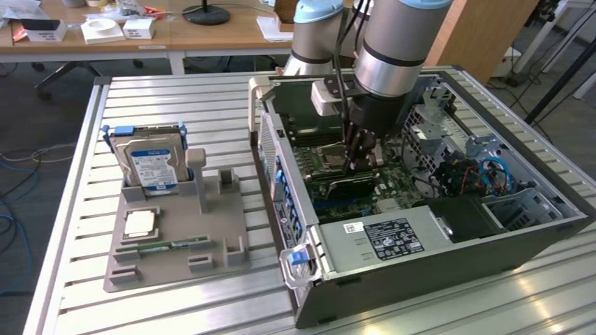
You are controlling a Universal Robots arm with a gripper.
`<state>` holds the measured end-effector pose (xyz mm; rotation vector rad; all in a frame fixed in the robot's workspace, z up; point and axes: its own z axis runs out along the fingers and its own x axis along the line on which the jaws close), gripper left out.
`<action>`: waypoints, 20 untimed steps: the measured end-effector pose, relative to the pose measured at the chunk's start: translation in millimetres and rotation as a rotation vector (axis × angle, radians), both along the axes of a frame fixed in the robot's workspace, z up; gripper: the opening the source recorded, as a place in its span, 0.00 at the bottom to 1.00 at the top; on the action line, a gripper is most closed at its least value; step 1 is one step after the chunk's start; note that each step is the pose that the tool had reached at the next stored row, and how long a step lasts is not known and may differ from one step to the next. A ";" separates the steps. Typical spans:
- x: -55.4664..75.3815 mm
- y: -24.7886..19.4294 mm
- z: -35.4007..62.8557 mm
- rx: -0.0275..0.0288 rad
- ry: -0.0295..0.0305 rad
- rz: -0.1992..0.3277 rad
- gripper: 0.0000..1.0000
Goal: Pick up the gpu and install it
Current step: 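Press down on the gpu until it lock into place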
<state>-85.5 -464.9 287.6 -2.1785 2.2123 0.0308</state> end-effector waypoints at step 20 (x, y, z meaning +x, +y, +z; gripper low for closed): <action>0.0 0.0 0.5 0.0000 0.0000 0.000 0.10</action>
